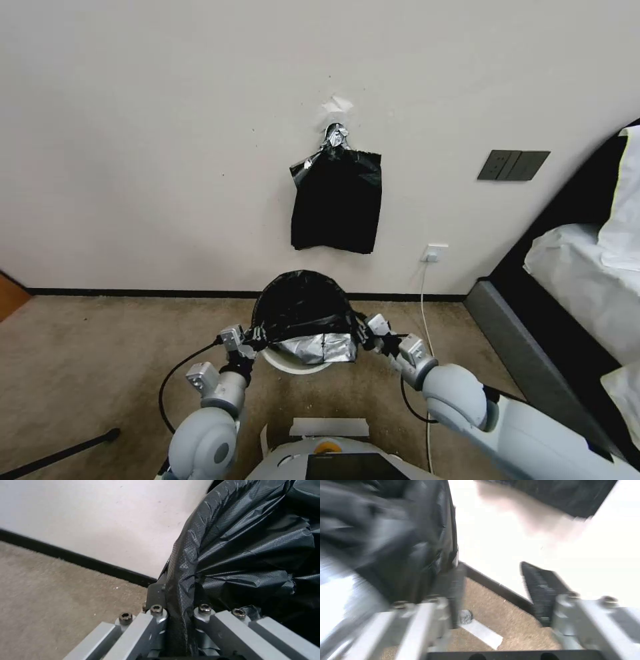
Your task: Place a trash bag onto the trash bin.
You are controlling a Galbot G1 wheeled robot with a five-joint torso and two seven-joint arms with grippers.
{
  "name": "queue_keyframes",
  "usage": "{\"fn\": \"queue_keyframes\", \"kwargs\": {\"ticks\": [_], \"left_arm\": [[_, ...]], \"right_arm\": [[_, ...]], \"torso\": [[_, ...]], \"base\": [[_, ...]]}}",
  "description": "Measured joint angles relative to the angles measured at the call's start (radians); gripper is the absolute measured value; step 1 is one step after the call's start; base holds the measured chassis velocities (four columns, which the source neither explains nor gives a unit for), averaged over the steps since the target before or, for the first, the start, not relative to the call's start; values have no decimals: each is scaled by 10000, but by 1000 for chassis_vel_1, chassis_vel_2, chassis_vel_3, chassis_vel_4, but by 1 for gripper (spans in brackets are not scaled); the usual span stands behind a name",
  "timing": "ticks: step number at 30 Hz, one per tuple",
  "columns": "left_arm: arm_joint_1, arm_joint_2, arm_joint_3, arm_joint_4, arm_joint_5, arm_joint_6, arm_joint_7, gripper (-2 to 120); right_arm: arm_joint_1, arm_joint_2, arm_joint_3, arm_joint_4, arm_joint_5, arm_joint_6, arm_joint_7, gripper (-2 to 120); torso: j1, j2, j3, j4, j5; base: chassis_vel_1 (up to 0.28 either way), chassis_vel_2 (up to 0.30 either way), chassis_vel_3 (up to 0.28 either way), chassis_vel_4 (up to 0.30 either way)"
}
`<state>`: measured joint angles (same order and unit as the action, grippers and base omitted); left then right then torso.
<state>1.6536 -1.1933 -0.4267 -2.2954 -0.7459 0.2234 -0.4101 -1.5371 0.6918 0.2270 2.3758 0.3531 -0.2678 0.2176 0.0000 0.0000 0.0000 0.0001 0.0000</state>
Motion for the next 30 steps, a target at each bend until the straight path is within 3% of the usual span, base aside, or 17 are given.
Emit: {"fn": "queue_keyframes", "kwargs": {"ticks": [2, 5, 6, 8, 12, 16, 21, 30], "left_arm": [[-33, -1, -23, -18, -198, 85, -125, 1], [-79, 43, -42, -184, -652, 418, -491, 1], [-79, 43, -42, -184, -652, 418, -491, 1], [-81, 88, -46, -262, -838, 578, -672, 1], [-110, 163, -96, -378, -1431, 827, -1003, 1], [-135, 223, -136, -436, -1699, 963, -1162, 1], [-138, 249, -134, -500, -1729, 1005, -1170, 1], [-82, 249, -64, -525, -1723, 1026, -1160, 1]], "right_arm": [[-376, 26, 220, 102, -348, 260, -289, 62], [-1548, 139, 702, 342, -1728, 1681, -1490, 75], [-1548, 139, 702, 342, -1728, 1681, -1490, 75], [-1916, 241, 786, 227, -2651, 2708, -2287, 85], [-2075, 453, 815, -213, -3855, 3778, -2974, 98], [-2097, 599, 871, -662, -4603, 4211, -3069, 100], [-2082, 736, 894, -853, -4926, 4340, -2830, 100], [-1987, 930, 722, -818, -4967, 4339, -2518, 69]], "torso": [[0, 0, 0, -2, 0], [-1, 0, -1, -4, -1], [-1, 0, -1, -4, -1], [0, 0, 0, -1, -1], [-1, 0, 0, -1, 0], [0, 0, 0, 0, 0], [0, 0, 0, -1, 1], [0, 0, 0, -2, -1]], "base": [[0, 0, 0, 0], [0, 0, 0, 0], [0, 0, 0, 0], [0, 0, 0, 0], [0, 0, 0, 0], [0, 0, 0, 0], [0, 0, 0, 0], [0, 0, 0, 0]]}}
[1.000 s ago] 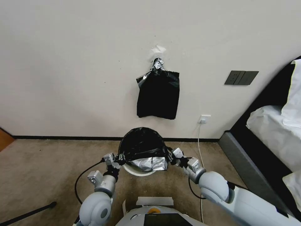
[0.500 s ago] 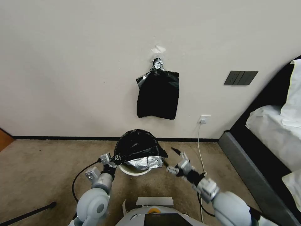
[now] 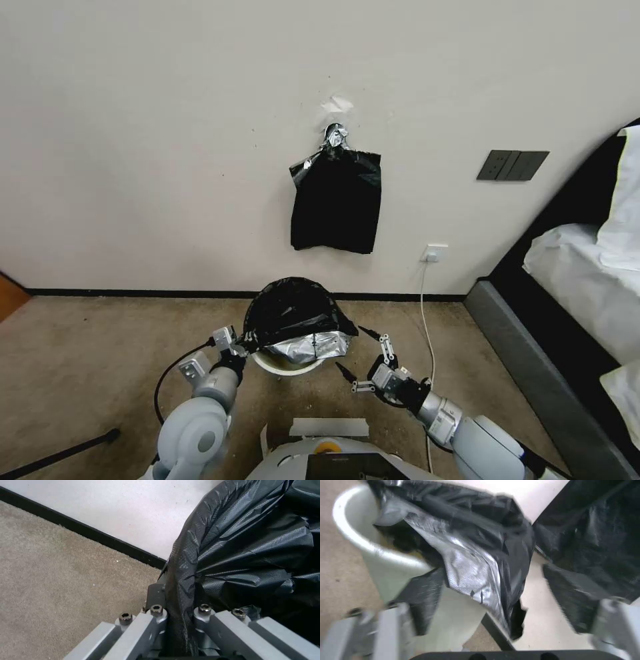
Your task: Place a trash bag onto the trash bin.
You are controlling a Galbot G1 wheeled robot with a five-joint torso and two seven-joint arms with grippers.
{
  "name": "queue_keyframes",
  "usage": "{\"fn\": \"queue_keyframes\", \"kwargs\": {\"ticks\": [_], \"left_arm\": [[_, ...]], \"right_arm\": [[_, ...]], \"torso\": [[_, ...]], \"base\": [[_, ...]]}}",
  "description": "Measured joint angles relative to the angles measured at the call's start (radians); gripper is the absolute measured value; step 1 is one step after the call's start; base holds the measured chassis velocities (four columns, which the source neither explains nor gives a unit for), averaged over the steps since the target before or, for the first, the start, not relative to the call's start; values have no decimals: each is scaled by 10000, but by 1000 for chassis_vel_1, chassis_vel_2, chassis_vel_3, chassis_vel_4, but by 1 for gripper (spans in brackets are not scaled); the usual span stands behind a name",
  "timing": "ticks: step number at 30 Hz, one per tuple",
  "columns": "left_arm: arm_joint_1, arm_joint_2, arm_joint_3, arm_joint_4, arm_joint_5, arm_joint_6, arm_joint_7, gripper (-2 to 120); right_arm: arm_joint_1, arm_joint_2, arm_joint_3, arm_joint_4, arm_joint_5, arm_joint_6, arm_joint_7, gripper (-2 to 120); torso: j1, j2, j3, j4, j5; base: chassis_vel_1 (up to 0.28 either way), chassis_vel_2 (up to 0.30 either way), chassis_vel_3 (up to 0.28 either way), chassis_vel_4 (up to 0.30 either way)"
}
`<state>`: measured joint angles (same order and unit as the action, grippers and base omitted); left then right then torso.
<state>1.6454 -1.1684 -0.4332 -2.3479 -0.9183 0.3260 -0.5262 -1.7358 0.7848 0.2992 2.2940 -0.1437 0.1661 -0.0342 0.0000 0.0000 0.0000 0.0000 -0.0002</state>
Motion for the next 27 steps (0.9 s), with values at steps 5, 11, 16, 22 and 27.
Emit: {"fn": "queue_keyframes", "kwargs": {"ticks": [5, 11, 16, 22, 27], "left_arm": [[21, -11, 109, -108, 11, 84, 0, 1], [89, 16, 181, -360, 93, 195, 44, 1], [210, 37, 189, -510, 487, 219, 260, 1], [273, 24, 177, -548, 797, 217, 364, 1], [234, -6, 64, -612, 482, 226, 215, 1]], "right_arm": [[245, -41, -102, -61, -12, -31, -12, 51], [593, -149, -317, -89, -62, -73, -263, 29], [768, -242, -394, -85, -30, -86, -286, 10], [747, -228, -513, -41, 181, -60, -258, 0], [714, -345, -495, -142, 789, 1039, -792, 0]], "torso": [[0, -1, 1, 0, 2], [0, 0, 1, 0, 2], [0, 0, 1, 0, 2], [0, 0, 1, 0, 2], [0, 0, 1, 0, 2]], "base": [[0, 0, 0, 0], [0, 0, 0, 0], [0, 0, 0, 0], [0, 0, 0, 0], [0, 0, 0, 0]]}}
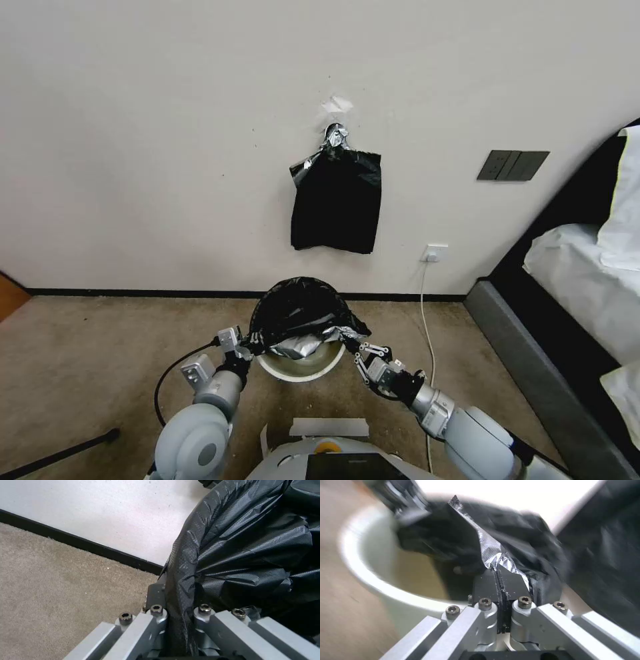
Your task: Place a trash bag onto the trash bin.
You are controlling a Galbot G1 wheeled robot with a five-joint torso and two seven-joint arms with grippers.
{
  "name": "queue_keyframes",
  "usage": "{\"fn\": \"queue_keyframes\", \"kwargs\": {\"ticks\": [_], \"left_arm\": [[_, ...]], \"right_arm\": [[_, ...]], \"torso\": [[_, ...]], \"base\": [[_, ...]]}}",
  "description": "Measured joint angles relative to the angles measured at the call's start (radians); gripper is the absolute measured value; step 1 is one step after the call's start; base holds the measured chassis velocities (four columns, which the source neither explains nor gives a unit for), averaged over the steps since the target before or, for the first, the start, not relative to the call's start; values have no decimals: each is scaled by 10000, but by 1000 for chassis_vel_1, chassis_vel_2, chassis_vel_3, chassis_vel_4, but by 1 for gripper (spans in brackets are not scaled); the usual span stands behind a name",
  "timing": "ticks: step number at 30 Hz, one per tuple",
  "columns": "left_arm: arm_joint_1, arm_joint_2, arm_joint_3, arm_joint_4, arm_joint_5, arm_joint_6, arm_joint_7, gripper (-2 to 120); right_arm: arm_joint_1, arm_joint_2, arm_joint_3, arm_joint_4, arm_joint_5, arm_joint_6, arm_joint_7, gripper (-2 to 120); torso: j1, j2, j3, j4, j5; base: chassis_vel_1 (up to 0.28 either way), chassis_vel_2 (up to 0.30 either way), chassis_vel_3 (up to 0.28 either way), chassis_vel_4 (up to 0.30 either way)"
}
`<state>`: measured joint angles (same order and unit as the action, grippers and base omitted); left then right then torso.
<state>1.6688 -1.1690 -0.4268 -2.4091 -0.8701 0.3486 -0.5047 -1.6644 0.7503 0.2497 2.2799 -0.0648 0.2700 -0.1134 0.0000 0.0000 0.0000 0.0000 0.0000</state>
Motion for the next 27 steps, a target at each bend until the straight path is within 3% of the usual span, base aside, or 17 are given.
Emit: {"fn": "queue_keyframes", "kwargs": {"ticks": [3, 11, 18, 27], "left_arm": [[-109, -13, -169, -142, -804, 138, -449, 1], [-70, 0, -487, -769, -2527, 570, -1501, 1], [131, 5, -557, -933, -3037, 659, -1878, 1], [324, -257, -59, -934, -3008, 349, -1966, 1]], "right_arm": [[-124, -256, 237, -64, 456, 1107, -1181, 0], [-133, -210, 17, -603, 292, 1729, -2744, 0], [421, 337, -636, -1740, -232, 1831, -2811, 0], [832, 1162, -1522, -2709, -1360, 1486, -2366, 0]], "torso": [[0, 0, 0, 0, 0], [0, 0, 0, 0, 1], [0, 0, 0, 1, 0], [0, 0, 0, -1, -1]], "base": [[0, 0, 0, 0], [0, 0, 0, 0], [0, 0, 0, 0], [0, 0, 0, 0]]}}
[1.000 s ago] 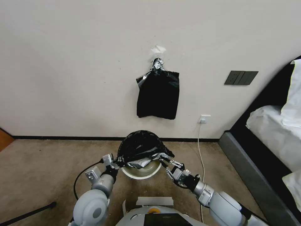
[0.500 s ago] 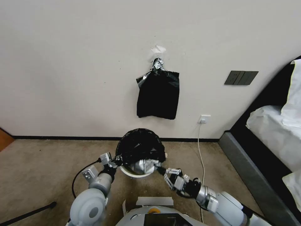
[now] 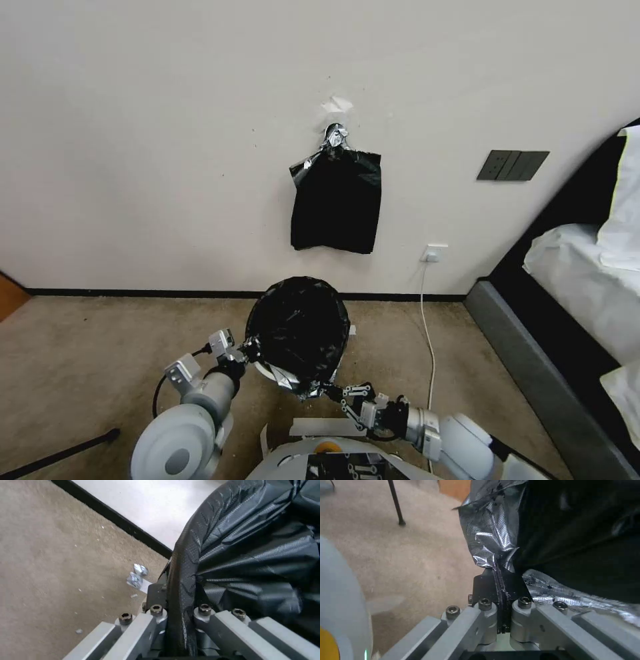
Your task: Place a trash bag onto the trash bin.
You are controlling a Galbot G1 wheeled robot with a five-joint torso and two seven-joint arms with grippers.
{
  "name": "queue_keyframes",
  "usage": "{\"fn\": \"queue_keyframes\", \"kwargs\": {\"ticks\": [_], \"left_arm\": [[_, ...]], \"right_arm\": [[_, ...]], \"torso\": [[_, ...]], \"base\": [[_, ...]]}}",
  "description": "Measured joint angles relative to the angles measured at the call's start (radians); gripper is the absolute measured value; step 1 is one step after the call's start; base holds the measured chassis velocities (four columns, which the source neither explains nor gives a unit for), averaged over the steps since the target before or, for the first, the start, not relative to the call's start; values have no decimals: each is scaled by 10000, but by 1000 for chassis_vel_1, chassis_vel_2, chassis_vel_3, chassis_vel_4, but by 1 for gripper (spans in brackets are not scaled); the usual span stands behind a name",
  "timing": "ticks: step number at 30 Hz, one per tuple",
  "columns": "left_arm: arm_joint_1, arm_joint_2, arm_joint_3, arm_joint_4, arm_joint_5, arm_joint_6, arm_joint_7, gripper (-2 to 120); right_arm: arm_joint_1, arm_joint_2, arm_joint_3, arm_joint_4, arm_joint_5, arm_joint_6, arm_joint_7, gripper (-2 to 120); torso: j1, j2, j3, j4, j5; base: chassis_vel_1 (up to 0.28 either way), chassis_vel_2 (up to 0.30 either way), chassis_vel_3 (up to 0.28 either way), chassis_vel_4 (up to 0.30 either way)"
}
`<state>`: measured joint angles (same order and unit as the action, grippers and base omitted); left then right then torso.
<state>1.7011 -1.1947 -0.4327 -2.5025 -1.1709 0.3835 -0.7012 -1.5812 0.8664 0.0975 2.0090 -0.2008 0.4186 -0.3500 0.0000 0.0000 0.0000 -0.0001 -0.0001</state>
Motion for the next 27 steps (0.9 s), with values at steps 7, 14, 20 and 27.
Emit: {"fn": "queue_keyframes", "kwargs": {"ticks": [7, 14, 20, 27], "left_arm": [[154, -57, 140, 5, 76, -10, 0, 1], [215, -167, 371, 10, 348, -33, 6, 1], [-53, -121, 279, 29, 345, -239, 33, 1], [-495, 178, -145, 536, 355, -698, 76, 1]], "right_arm": [[1, 217, -167, -512, -895, -1010, 893, 0], [-308, 113, -112, -340, -852, -1797, 1597, 0], [-626, -70, 65, 127, 99, -1550, 1640, 11], [-1384, -469, 619, 404, 702, -1144, 1635, 38]], "torso": [[1, 0, 0, 2, -1], [0, 0, 0, 1, 2], [0, 0, 0, 1, 2], [1, 0, 0, 0, 1]], "base": [[0, 0, 0, 0], [0, 0, 0, 0], [0, 0, 0, 0], [0, 0, 0, 0]]}}
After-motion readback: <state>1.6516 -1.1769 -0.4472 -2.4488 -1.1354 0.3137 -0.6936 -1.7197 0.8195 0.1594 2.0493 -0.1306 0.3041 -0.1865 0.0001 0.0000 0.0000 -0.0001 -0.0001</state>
